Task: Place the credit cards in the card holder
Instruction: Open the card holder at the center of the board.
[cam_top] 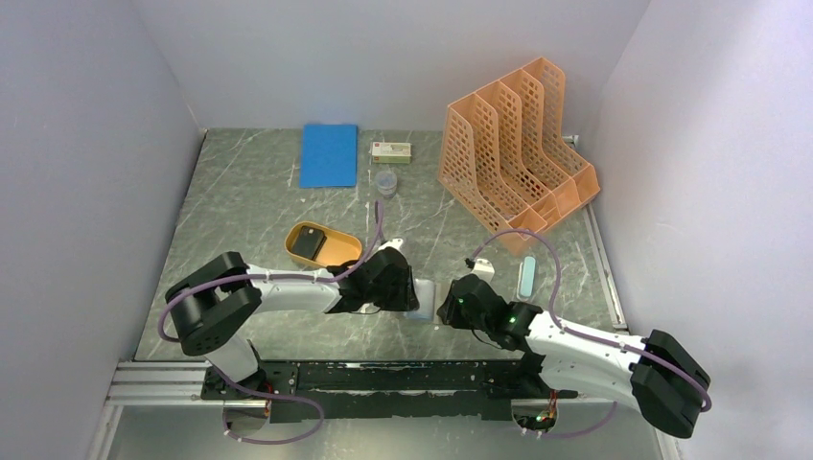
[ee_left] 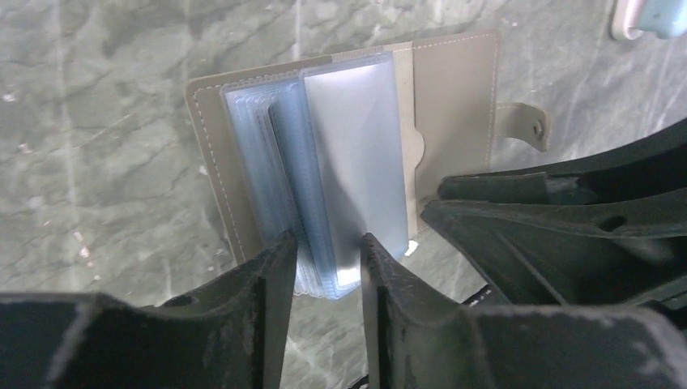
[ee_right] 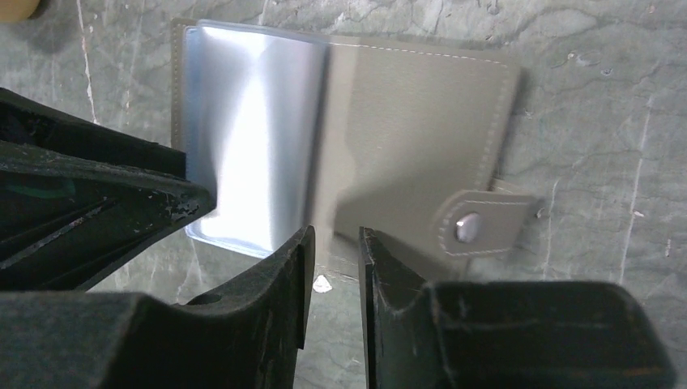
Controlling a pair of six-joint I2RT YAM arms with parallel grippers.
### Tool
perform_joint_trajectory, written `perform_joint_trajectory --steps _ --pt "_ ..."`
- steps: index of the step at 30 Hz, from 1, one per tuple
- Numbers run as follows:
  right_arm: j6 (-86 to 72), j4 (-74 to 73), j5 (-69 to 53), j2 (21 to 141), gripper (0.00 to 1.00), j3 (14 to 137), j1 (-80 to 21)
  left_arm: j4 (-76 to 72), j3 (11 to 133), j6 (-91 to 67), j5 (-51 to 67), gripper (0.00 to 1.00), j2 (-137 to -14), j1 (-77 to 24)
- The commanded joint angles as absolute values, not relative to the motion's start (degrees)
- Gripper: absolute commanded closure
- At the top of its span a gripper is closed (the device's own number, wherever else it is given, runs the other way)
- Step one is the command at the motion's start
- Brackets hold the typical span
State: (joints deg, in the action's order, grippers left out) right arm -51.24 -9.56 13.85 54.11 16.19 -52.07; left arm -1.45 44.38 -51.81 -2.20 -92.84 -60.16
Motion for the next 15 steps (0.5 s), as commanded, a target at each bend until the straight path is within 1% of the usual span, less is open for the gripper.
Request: perform_joint_trajectory --steps 1,9,13,15 --pt "-51.5 -8.5 12.8 52.9 0.69 14.7 -51.7 -8.7 44.0 -51.7 3.5 0.64 -93.4 -60.3" --pt "-51.8 -8.4 12.4 53.1 0.66 14.1 -51.4 -14.8 42.8 -52.3 7.9 0.73 -94.0 -60.3" --pt "-52.0 -8.9 12.6 52.1 0.63 14.1 -51.2 -16.6 42.2 -52.2 8.7 0.81 -93.9 -60.3" --pt "-52.2 -9.8 13.0 51.1 0.61 14.5 -51.1 -16.4 42.1 -52.2 8.6 0.87 -93.9 -60.3"
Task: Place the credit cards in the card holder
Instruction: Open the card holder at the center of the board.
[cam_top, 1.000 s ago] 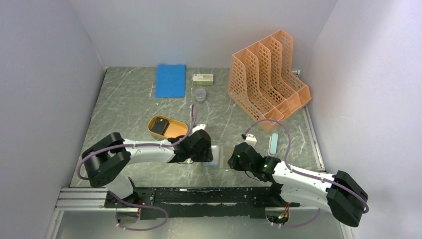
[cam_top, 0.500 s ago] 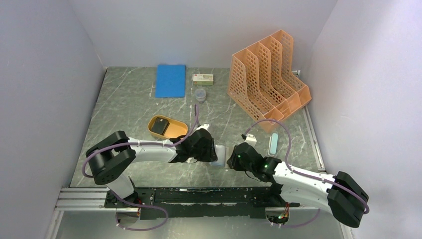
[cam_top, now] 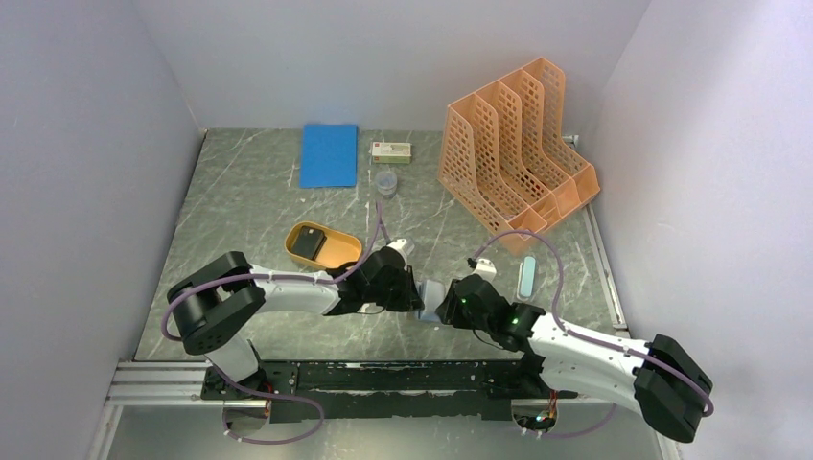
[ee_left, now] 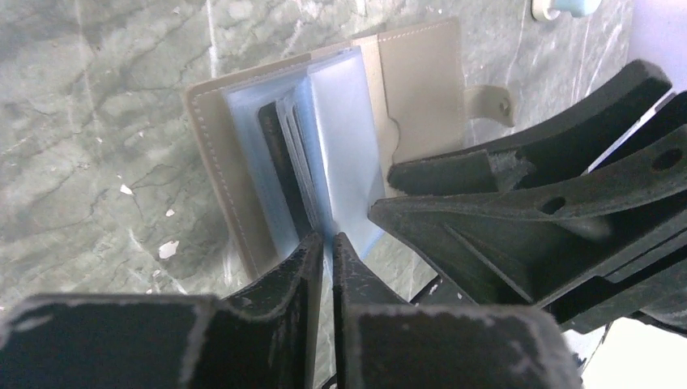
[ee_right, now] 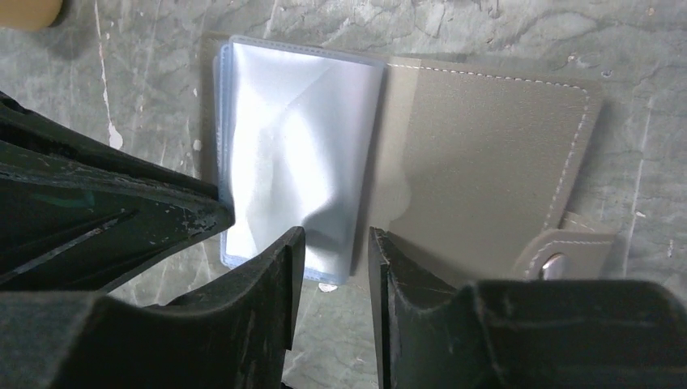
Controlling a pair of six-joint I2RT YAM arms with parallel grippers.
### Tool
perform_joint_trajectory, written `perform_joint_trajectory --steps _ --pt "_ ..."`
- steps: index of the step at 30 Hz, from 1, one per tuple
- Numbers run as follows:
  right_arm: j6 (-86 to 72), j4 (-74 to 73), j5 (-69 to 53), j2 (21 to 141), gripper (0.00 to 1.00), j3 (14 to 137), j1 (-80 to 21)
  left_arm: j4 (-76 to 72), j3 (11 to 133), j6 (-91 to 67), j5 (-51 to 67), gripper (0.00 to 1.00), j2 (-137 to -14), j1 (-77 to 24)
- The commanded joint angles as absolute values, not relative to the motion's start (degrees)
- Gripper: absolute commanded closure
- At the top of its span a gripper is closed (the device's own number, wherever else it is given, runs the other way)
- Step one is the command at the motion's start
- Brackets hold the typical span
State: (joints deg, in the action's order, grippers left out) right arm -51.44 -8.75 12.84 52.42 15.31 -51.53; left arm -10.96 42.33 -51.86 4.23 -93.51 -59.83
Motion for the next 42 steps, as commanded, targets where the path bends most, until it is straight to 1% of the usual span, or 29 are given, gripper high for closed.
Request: perform_joint_trajectory --steps 1,2,3,8,10,13,19,24,25,33,37,42 --pt "-52.3 -10.2 13.2 50.4 0.60 14.7 -51.1 -16.3 42.0 -52.2 8.4 0.90 -93.8 -60.3" --pt "-52.5 -10.5 13.3 49.5 0.59 14.6 -51.1 -16.3 41.7 -52.3 8.1 0.94 -93.7 -60.3" --pt "-52.5 -10.6 13.2 48.5 0.57 14.5 -51.1 -16.3 41.5 -52.5 7.9 0.95 -93.6 -60.3" --pt "-50.4 -5.9 8.4 45.0 0.43 12.7 -51.0 -17.3 40.3 -53.7 7.5 0.95 -93.6 -60.3" --pt "-49.3 -4.6 6.7 46.0 0.39 12.5 -51.1 -17.3 40.3 -53.9 7.6 0.95 -93.9 -60.3" --pt "-48.2 -5.2 6.7 49.1 0.36 13.4 -51.1 -16.6 40.5 -54.0 7.2 0.95 -94.0 -60.3" --pt "-47.0 -6.8 8.5 54.0 0.26 16.3 -51.1 -11.0 39.3 -54.7 1.0 0.95 -89.4 -60.3" --pt "-46.5 -9.5 12.3 57.6 0.23 19.5 -51.3 -9.4 35.9 -55.6 0.1 0.95 -85.6 -60.3" --pt "-46.4 -10.1 13.0 58.5 0.23 20.2 -51.4 -9.2 35.3 -55.8 -1.5 0.95 -85.1 -60.3" --pt "-45.8 -13.0 16.7 66.3 0.20 25.0 -52.9 -8.3 33.1 -56.1 -2.8 0.95 -83.6 -60.1" --pt "-45.5 -14.5 18.2 68.9 0.21 26.1 -53.5 -7.8 33.6 -55.6 -2.9 0.95 -83.4 -59.9" --pt "-45.2 -16.0 19.9 71.2 0.28 26.2 -53.6 -7.7 33.8 -55.2 -2.9 0.95 -83.5 -59.7"
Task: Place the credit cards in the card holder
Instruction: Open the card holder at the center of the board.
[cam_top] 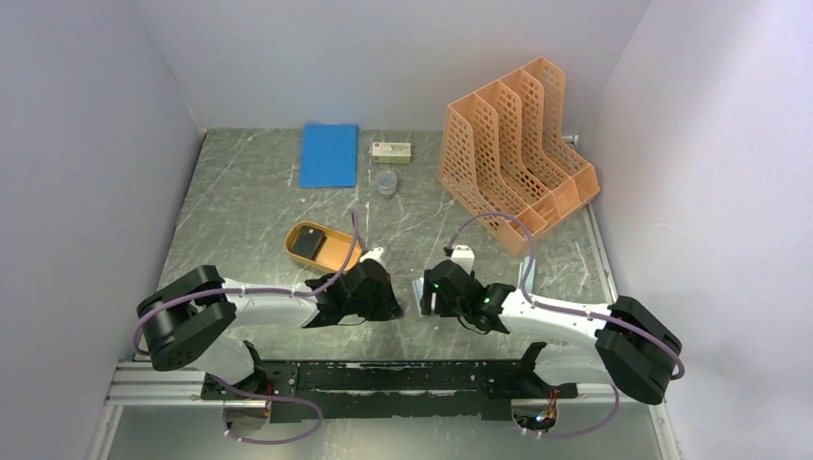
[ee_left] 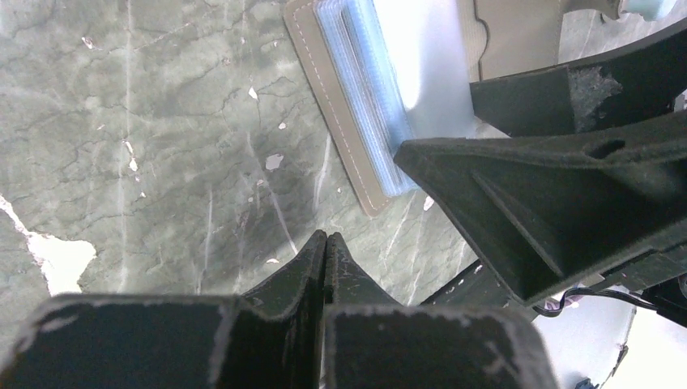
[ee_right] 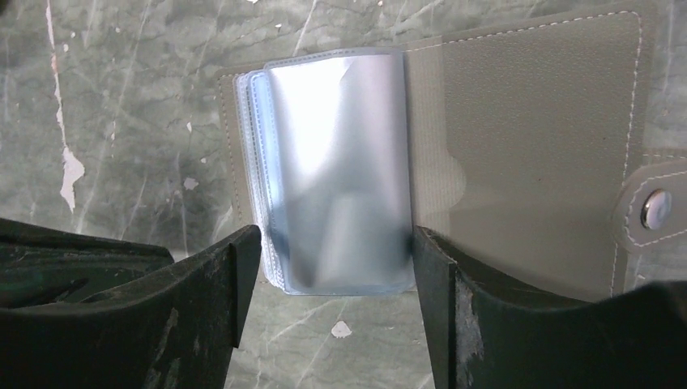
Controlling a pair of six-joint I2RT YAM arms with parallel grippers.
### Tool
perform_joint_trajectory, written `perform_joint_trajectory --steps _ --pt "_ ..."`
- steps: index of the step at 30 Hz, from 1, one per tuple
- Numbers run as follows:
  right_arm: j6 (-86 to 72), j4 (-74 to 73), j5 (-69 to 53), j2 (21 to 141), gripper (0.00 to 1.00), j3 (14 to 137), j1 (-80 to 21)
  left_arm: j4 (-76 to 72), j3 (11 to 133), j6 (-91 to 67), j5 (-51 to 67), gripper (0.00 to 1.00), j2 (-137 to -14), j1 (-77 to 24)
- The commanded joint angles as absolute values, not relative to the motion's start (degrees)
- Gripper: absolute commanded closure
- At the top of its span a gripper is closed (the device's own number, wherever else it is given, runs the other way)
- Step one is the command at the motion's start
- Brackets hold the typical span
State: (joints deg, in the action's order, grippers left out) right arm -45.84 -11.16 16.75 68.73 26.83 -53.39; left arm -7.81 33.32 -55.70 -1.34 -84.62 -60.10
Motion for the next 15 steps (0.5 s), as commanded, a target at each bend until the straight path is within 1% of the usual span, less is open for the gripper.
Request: perform_joint_trajectory --steps 1,5,8,9,13,15 --pt "-45.1 -16.0 19.8 71.6 0.29 26.2 -53.6 -7.7 33.8 -55.1 -2.8 0.95 -83.5 -59.7" --pt "-45.2 -16.4 20.2 74.5 0.36 27.2 -53.7 -7.6 34.1 -55.0 -2.6 0.95 -83.5 -59.6" --pt "-45.3 -17.1 20.6 77.4 0.38 28.4 -54.1 -7.2 34.1 -54.9 -2.8 0.95 -83.1 -59.5" --pt "-45.2 -17.1 20.7 77.8 0.38 28.7 -54.2 -7.2 34.0 -54.9 -3.0 0.95 -82.9 -59.5" --pt "-45.5 -17.5 21.2 78.3 0.29 29.0 -54.6 -7.4 33.3 -55.2 -3.3 0.95 -82.1 -59.4" --pt "-45.4 -17.5 21.2 78.1 0.27 29.0 -54.6 -7.5 32.9 -55.3 -3.3 0.95 -81.8 -59.3"
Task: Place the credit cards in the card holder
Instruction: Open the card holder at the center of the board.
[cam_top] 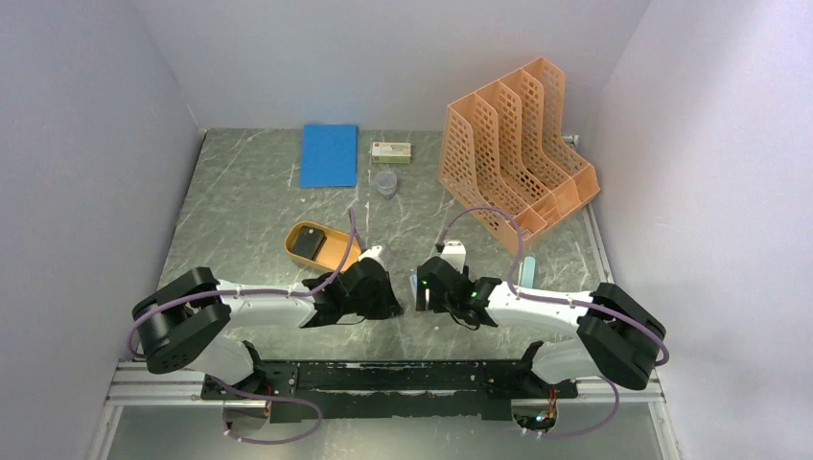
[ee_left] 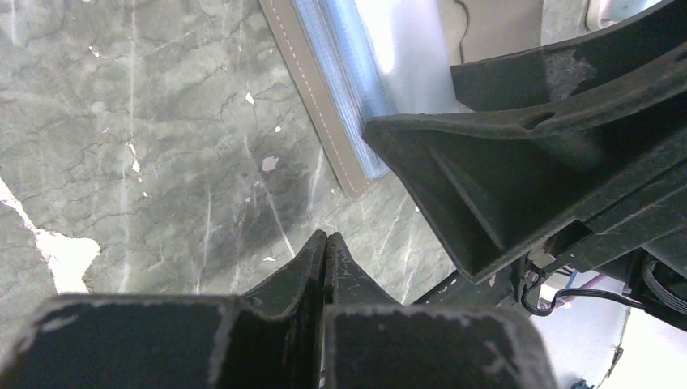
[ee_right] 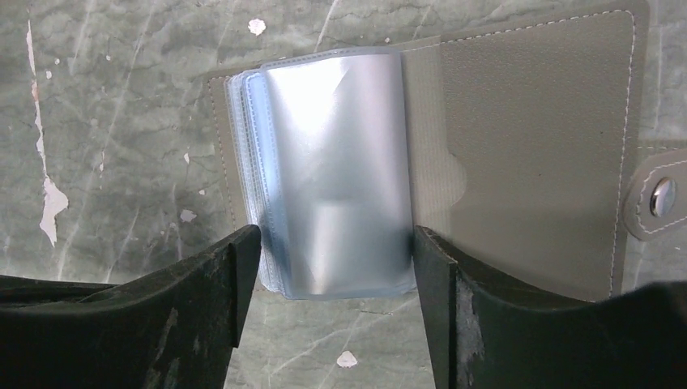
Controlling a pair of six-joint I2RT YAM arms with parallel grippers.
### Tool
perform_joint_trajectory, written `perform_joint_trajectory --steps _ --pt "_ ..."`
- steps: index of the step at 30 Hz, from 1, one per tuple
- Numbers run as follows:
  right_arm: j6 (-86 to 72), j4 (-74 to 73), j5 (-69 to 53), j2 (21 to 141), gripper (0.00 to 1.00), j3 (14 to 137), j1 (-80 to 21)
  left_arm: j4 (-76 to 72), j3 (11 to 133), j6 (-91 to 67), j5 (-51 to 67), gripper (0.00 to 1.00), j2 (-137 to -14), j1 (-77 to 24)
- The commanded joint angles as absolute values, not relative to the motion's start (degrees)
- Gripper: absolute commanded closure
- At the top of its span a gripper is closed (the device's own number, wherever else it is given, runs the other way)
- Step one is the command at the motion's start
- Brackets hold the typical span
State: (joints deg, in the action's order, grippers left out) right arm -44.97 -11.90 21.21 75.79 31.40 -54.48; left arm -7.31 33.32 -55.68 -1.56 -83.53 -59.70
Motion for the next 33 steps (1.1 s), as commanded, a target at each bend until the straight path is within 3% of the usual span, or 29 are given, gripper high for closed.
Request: perform_joint_trajectory --steps 1,7,16,21,33 --pt "-45.4 -17.6 21.2 78.3 0.26 29.1 -54.7 -7.6 32.8 -55.3 -3.3 0.95 -81.8 -59.2" --pt "-46.0 -19.1 22.4 82.6 0.35 31.1 -55.6 -8.1 32.1 -55.6 -3.1 0.95 -81.5 -59.2" --pt "-46.9 -19.4 23.0 81.0 0.71 30.4 -56.1 -8.2 31.7 -55.1 -2.7 0.95 -80.4 -58.3" --pt "-47.5 -19.2 21.8 78.2 0.84 29.3 -56.1 -8.0 33.2 -54.2 -2.1 0.95 -80.2 -57.2" --pt "-48.4 -15.1 18.1 72.0 0.89 26.5 -56.0 -12.7 44.0 -51.8 4.6 0.95 -89.1 -56.3"
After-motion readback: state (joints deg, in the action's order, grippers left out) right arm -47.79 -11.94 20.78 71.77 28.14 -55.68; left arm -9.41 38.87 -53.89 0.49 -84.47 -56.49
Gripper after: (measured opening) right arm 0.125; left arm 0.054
